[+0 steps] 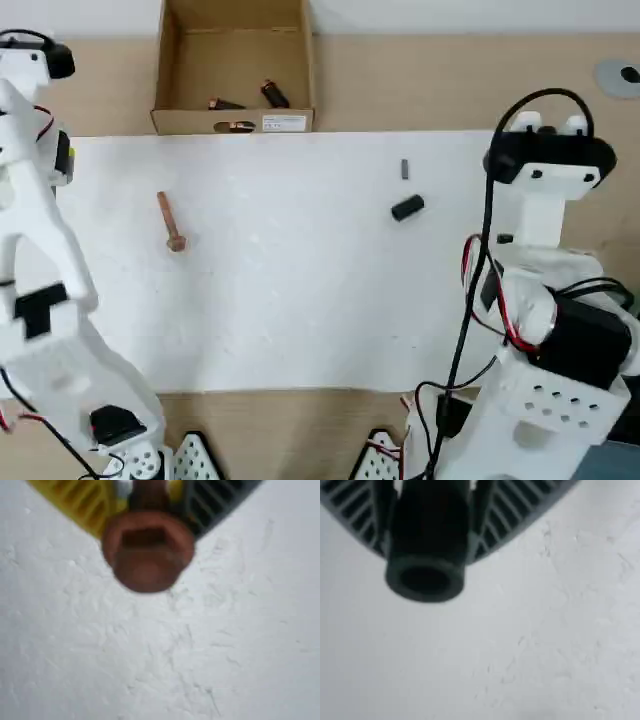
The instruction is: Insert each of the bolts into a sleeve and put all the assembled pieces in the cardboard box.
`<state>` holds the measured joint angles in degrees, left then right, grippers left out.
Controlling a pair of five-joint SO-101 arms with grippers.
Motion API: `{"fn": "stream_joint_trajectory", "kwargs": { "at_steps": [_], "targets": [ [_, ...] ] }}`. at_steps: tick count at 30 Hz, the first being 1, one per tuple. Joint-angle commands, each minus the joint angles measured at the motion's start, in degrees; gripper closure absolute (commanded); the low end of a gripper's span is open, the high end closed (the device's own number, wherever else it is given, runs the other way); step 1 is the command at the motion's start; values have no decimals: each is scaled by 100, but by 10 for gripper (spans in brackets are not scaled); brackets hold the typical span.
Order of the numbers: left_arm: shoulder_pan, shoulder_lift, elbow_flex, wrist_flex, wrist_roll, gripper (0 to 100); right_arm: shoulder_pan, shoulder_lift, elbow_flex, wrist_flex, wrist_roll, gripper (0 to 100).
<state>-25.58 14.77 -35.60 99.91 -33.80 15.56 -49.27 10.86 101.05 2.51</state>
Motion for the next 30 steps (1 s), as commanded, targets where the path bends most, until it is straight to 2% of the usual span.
{"fn": "stream_joint_trajectory", "kwargs": {
  "at_steps": [1, 7, 10, 14, 20, 23, 26, 30],
  "targets": [
    [211, -1640, 914, 62, 35, 998, -48, -233, -286, 105, 9, 989],
    [677, -3952, 2998, 35, 123, 998, -66, -971, 277, 26, 220, 989],
    [932, -5015, 3921, -308, 791, 998, -48, -1402, 796, -360, 246, 989],
    [1134, -6237, 5169, -1310, 1829, 998, -66, -1982, 1596, -1187, 202, 989],
    [1240, -7108, 6629, -2365, 2927, 998, -110, -2791, 3011, -2154, -220, 989],
    [1266, -7327, 7033, -2760, 3771, 998, -470, -3143, 3688, -2497, -431, 989],
    [1266, -7530, 7367, -3218, 4545, 998, -1130, -3530, 4242, -2787, -721, 989],
    [1477, -7820, 7736, -3684, 5046, 998, -2193, -4075, 4813, -3279, -932, 989]
  ]
}}
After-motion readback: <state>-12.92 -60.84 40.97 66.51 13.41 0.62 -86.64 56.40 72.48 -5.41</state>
